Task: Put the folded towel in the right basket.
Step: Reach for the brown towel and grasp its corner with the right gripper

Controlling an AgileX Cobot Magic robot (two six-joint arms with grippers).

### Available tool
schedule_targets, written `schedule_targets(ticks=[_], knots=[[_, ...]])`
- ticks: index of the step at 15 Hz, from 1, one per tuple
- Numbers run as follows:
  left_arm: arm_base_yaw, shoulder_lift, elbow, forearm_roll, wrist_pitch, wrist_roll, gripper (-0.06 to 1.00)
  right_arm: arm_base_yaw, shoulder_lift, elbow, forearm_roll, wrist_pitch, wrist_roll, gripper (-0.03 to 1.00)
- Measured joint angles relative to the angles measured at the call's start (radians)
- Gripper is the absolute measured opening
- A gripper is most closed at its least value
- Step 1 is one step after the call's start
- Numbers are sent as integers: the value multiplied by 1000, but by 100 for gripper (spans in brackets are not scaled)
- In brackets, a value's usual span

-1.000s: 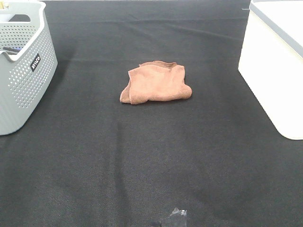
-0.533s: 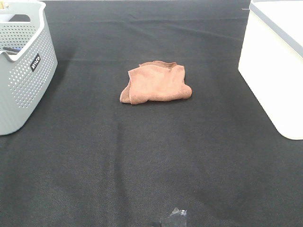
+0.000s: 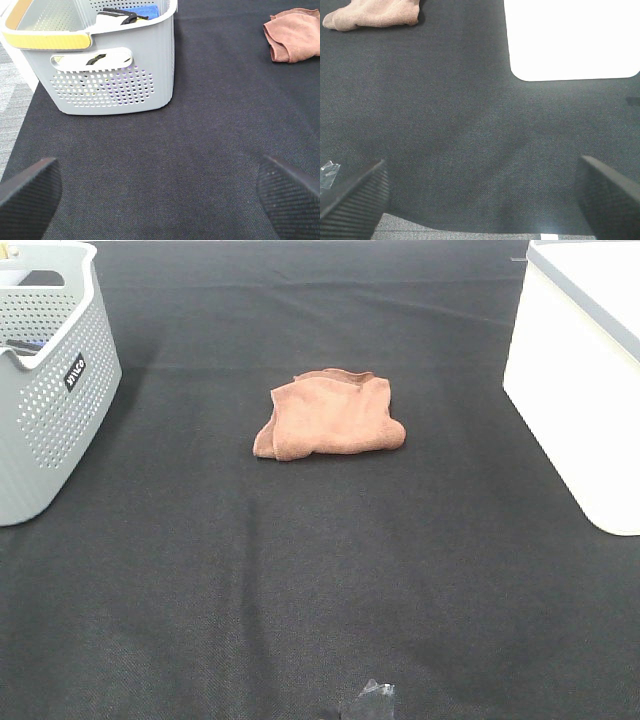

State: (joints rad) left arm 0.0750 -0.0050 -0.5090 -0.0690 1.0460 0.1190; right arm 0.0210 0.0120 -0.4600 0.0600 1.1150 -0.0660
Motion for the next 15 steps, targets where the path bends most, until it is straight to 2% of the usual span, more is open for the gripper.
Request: schedule_targets(ticks=[2,4,6,9,13,15], knots=[[0,0,0,0,0,0,99,0,55,-2,2,-1,0,97],[0,0,0,0,0,0,99,0,261,-62,42,-36,0,97],[0,0,0,0,0,0,99,0,647,-279,162,-73,-2,96],[0,0,0,0,0,0,99,0,1025,-547,301,-44,-20,96],[0,0,0,0,0,0,99,8,1326,-777,401,-18,-142,96],[0,0,0,0,0,0,99,60,1412,-853,407,-24,-159,96]])
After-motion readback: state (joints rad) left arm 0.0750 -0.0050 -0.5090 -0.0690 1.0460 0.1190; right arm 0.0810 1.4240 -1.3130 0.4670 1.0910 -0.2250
